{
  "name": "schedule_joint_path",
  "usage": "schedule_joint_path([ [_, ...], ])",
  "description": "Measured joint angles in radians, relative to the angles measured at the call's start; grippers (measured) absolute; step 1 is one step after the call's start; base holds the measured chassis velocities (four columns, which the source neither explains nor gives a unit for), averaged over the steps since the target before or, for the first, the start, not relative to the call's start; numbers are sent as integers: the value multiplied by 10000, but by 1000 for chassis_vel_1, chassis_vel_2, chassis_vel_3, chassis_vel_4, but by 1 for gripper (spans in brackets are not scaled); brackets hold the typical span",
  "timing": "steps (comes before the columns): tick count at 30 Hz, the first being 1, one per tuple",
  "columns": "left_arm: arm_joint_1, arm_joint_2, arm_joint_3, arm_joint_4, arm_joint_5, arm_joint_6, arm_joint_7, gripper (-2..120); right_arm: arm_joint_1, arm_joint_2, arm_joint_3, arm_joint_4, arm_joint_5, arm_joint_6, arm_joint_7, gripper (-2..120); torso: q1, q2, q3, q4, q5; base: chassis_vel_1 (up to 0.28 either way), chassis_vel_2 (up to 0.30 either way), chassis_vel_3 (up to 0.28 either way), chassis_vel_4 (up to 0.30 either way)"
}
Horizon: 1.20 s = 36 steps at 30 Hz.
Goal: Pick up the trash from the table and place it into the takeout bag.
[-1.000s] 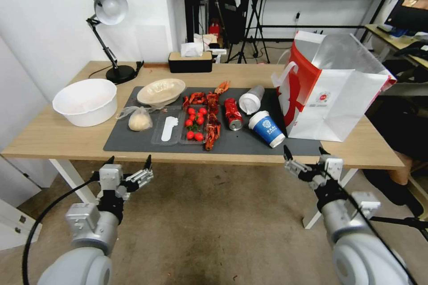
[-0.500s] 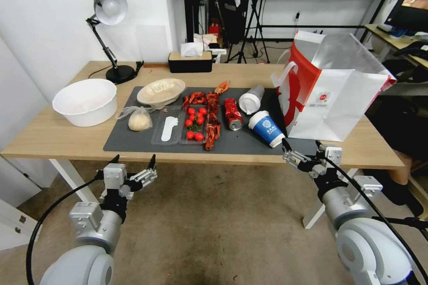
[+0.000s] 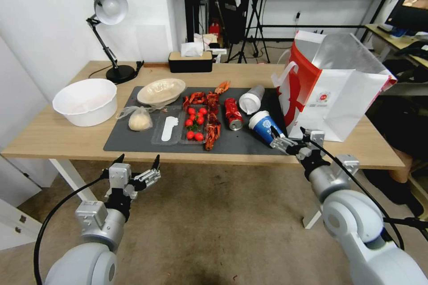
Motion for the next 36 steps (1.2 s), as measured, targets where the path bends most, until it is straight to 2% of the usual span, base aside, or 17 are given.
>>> schedule_joint_path([
  [1,0,0,0,0,0,0,0,100,0,0,0,0,0,0,0,100,0,0,0,0,0,0,0,0,0],
  [3,32,-55,-48,66,44,-143,4,100,1067,-512,-775,-913,655,-239,268,100,0,0,0,1,0,0,0,0,0],
  [12,16,-82,-109,163,78,-282,-2,100,1885,-501,-1563,-1788,963,-468,574,99,-2,0,0,0,-1,0,0,0,0],
  [19,28,-97,-132,224,113,-439,-12,100,2168,-372,-1878,-2135,962,-618,872,78,-2,0,0,0,-1,0,0,0,0],
  [21,30,-100,-133,228,117,-453,-12,100,2161,-359,-1888,-2139,955,-645,894,76,-2,0,0,-1,-1,0,0,0,0],
  [23,37,-109,-135,232,135,-479,-14,100,2108,-316,-1909,-2137,917,-785,986,65,-2,0,0,-1,-1,0,0,0,0],
  [24,37,-109,-135,232,135,-479,-14,100,2108,-316,-1909,-2137,917,-785,986,65,-2,0,0,-1,-1,0,0,0,0],
  [26,46,-114,-133,233,151,-500,-15,100,2079,-303,-1910,-2091,899,-938,1069,57,-2,0,-2,-1,-1,0,0,0,0],
  [27,46,-114,-133,233,151,-500,-15,100,2079,-303,-1910,-2091,899,-938,1069,57,-2,0,-2,-1,-1,0,0,0,0],
  [30,70,-119,-125,239,174,-550,-17,100,2040,-300,-1910,-2050,879,-1028,1121,42,-3,0,-2,-2,-2,0,0,0,0],
  [32,72,-120,-123,243,176,-562,-17,100,2035,-300,-1910,-2045,878,-1029,1121,40,-3,0,-2,-2,-2,0,0,0,0],
  [33,82,-120,-120,260,196,-636,-22,100,2009,-299,-1907,-2018,875,-1031,1121,32,-2,0,-2,-1,-1,0,0,0,0],
  [35,89,-121,-119,270,210,-666,-23,100,1991,-296,-1907,-2003,875,-1026,1119,28,-3,0,-2,-1,-1,0,0,0,0],
  [36,97,-122,-119,283,225,-698,-26,100,1962,-292,-1905,-1975,874,-995,1109,22,-3,0,-2,0,-1,0,0,0,0],
])
